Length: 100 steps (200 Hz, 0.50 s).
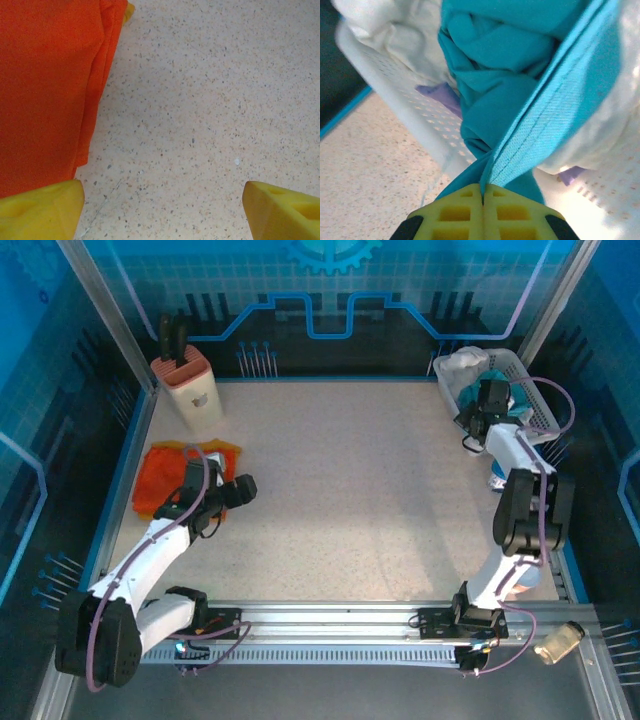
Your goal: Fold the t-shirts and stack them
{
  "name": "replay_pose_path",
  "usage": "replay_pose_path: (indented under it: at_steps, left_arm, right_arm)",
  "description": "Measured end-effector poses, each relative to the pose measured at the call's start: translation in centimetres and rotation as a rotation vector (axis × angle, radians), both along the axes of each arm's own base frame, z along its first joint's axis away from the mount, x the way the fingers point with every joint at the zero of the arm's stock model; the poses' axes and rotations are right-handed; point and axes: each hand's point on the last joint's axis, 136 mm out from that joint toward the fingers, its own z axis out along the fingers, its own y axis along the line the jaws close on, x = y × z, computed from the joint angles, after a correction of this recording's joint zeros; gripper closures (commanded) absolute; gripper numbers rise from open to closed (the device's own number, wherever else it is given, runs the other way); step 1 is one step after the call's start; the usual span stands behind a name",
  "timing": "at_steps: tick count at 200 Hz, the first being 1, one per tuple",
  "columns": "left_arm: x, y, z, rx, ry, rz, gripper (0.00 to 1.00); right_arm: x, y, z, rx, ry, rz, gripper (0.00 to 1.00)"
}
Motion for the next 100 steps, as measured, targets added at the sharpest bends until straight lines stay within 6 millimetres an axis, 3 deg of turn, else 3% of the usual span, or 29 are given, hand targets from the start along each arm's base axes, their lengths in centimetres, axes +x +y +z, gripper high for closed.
replay_pose_path:
  at_steps: [41,73,100]
  left_arm:
    - [-0.7,-0.2,0.2,-0.024,-0.004,0.002,0.15]
    - [-0.8,-0.8,0.6,-0.080,-0.009,0.001,0.15]
    - [-0.9,-1.4,0.7,-0.120,0.000,-0.005,0.15]
  right_arm:
    - [-1.8,2.9,8.5,-0.134,-0.220,0.071,1.00]
    - [-3.9,8.3,12.9,-0.235,-0.342,0.234,1.00]
    - [-6.7,14.6,15.9,-0.318,-0.428,0.452,1.00]
